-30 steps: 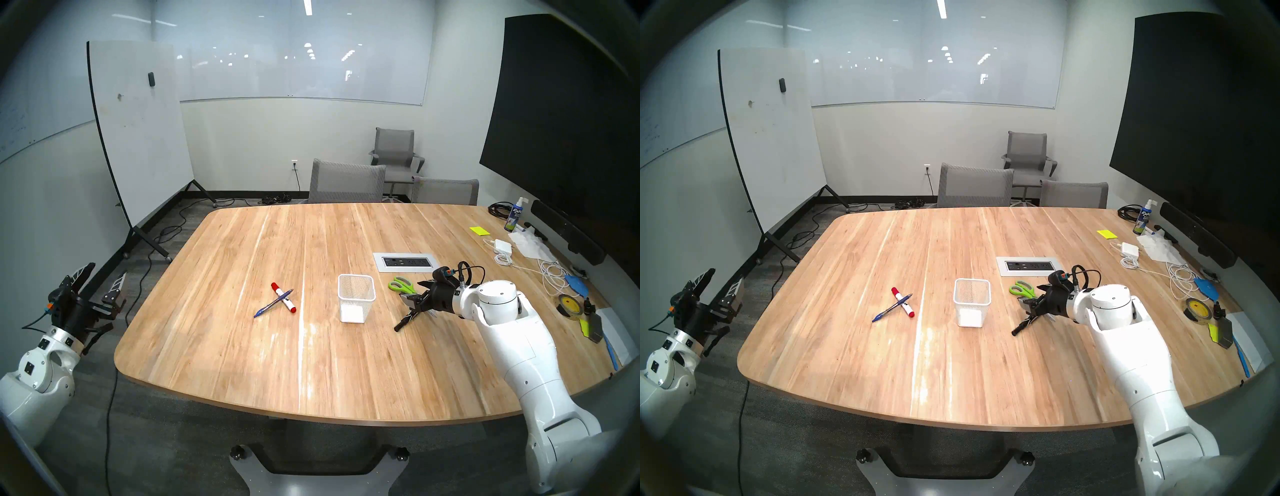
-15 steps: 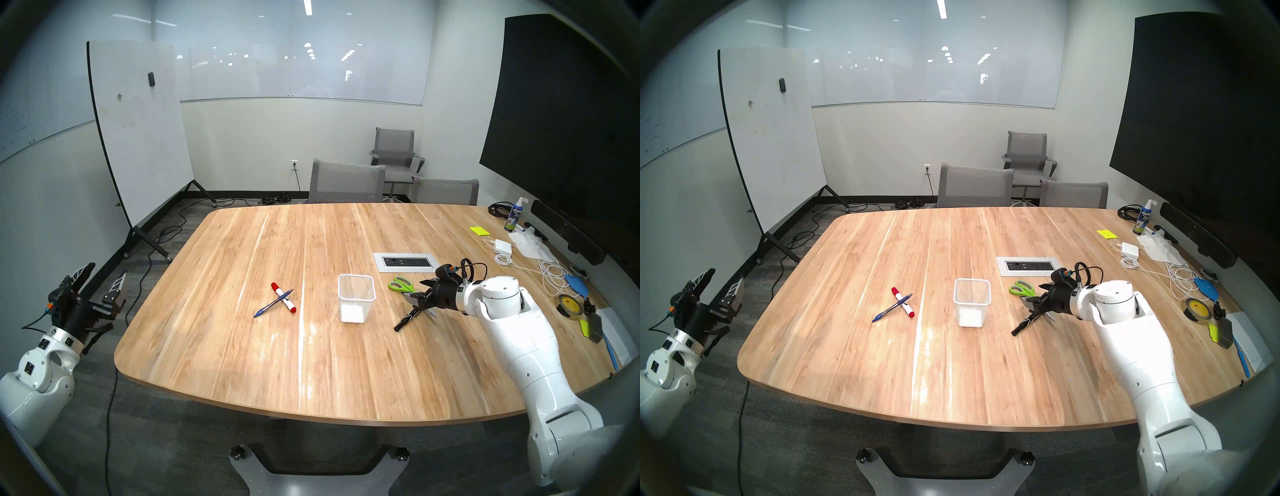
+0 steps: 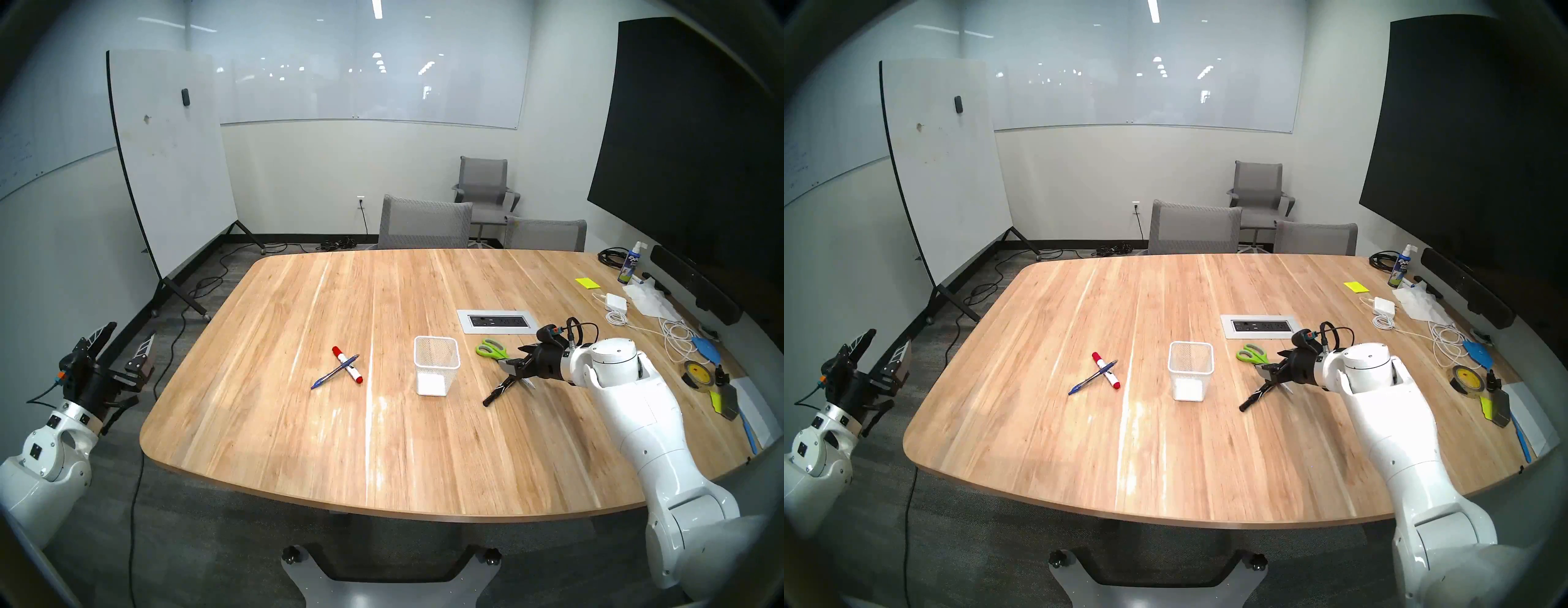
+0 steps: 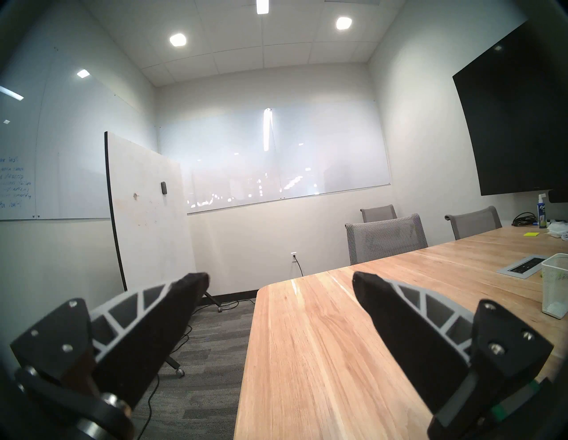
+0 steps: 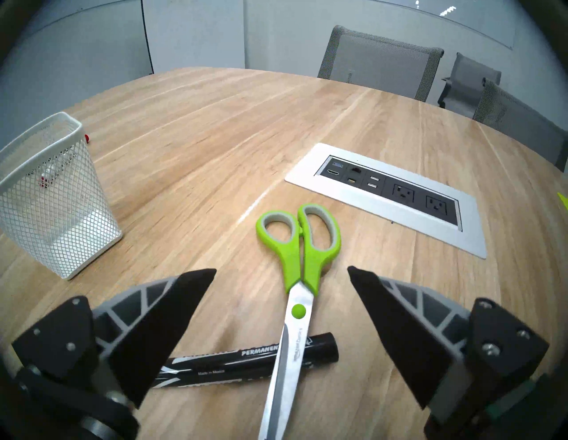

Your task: Place the pen, the marker, and the scissors into the pen holder

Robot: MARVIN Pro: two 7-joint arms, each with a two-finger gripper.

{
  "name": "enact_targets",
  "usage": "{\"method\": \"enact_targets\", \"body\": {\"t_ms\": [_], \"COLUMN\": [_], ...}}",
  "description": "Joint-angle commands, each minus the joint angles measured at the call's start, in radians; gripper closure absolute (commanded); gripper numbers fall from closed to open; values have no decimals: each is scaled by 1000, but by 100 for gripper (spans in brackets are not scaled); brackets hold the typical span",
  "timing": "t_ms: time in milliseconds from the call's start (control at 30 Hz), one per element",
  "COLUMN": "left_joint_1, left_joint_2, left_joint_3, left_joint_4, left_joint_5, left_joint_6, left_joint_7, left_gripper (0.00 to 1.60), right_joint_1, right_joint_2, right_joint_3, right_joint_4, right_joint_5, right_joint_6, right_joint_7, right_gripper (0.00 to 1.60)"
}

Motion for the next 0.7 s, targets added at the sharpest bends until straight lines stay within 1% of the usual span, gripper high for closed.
{"method": "enact_targets", "body": {"t_ms": [0, 500, 667], "left_joint_1": [2, 2, 2], "left_joint_2": [-1, -1, -1], "left_joint_3": [-13, -13, -13], "left_joint_4": [-4, -4, -4], "left_joint_5": [-1, -1, -1], "left_joint_6": [-2, -2, -2], "left_joint_7": [0, 0, 0], "left_gripper": [0, 0, 0], "right_joint_1": [50, 87, 107], "right_joint_2": [-8, -17, -21], "right_joint_3": [-6, -12, -17], "right_joint_4": [3, 50, 81], "right_joint_5": [-9, -27, -36], "right_joint_6": [-11, -24, -32], "right_joint_7": [-9, -7, -6], "right_gripper": [0, 0, 0]}}
